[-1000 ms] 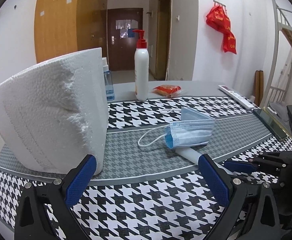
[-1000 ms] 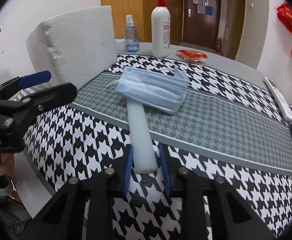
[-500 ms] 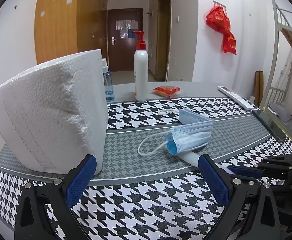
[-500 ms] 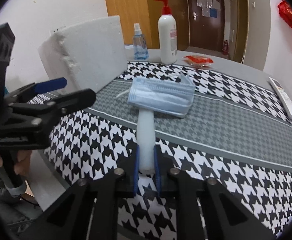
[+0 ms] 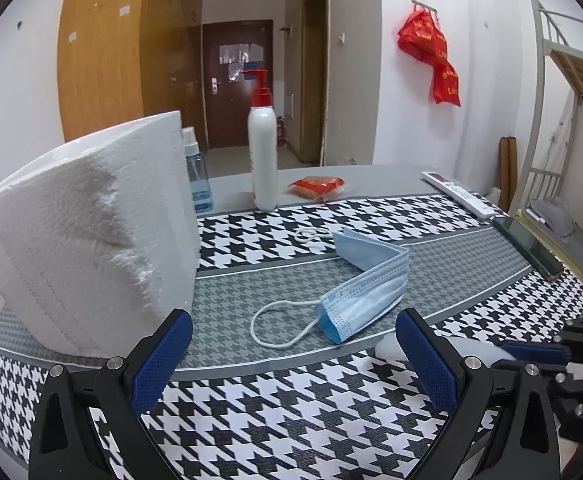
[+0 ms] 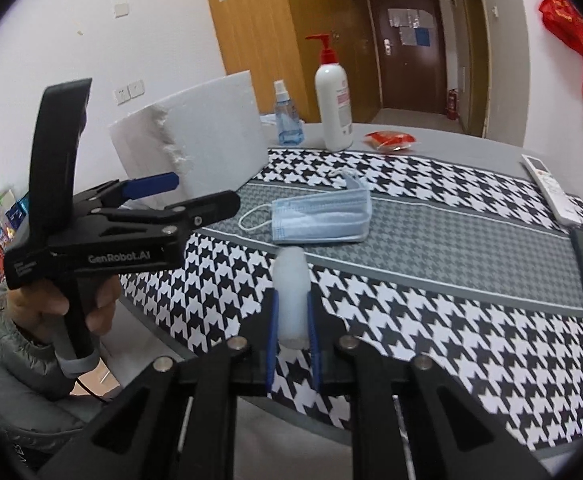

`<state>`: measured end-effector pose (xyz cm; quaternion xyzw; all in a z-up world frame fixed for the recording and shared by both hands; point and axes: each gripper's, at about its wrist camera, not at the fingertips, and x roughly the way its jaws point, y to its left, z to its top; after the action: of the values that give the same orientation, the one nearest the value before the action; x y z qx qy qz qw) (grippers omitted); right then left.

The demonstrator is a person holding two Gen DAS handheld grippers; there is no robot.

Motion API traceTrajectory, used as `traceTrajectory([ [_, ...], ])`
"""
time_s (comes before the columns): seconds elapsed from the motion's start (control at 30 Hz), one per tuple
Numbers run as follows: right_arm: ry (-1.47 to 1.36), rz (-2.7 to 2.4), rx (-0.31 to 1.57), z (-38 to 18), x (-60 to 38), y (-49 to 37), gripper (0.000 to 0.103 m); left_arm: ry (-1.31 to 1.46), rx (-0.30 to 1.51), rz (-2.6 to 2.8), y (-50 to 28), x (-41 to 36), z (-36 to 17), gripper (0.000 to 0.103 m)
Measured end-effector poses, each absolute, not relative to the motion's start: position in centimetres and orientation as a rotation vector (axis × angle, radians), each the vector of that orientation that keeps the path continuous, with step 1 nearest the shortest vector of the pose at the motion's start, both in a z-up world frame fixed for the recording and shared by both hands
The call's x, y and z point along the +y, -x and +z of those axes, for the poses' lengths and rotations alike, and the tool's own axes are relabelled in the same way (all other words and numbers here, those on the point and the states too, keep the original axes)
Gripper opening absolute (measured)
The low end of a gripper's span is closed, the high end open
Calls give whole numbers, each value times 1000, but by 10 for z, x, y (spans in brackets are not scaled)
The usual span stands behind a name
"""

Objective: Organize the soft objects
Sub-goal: 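Grasp the blue mask edge with the left gripper while the right gripper holds the tube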

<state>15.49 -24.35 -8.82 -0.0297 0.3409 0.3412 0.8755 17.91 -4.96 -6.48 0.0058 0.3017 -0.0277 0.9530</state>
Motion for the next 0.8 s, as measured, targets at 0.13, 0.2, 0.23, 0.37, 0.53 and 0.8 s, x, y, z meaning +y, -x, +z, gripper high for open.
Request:
traceTrajectory([
  [0.13, 43, 674, 700, -86, -256, -153, 17, -27, 627, -72, -183, -56, -68, 102],
  [0.2, 35, 650, 693, -85, -261, -156, 17, -35, 645, -89, -187, -60, -71, 102],
  [0.23, 32, 631, 684, -85, -264, -156, 17, -32, 651, -96, -189, -61, -71, 102],
  [0.37, -3, 602, 671, -83, -276, -156, 17, -56, 659, -117, -195, -70, -72, 102],
  [0.53, -25, 557, 674, -85, -286, -161, 17, -81, 680, -157, -208, -80, -76, 102],
  [0.8, -71, 503, 673, -88, -304, -169, 17, -108, 702, -205, -221, -93, -82, 102],
])
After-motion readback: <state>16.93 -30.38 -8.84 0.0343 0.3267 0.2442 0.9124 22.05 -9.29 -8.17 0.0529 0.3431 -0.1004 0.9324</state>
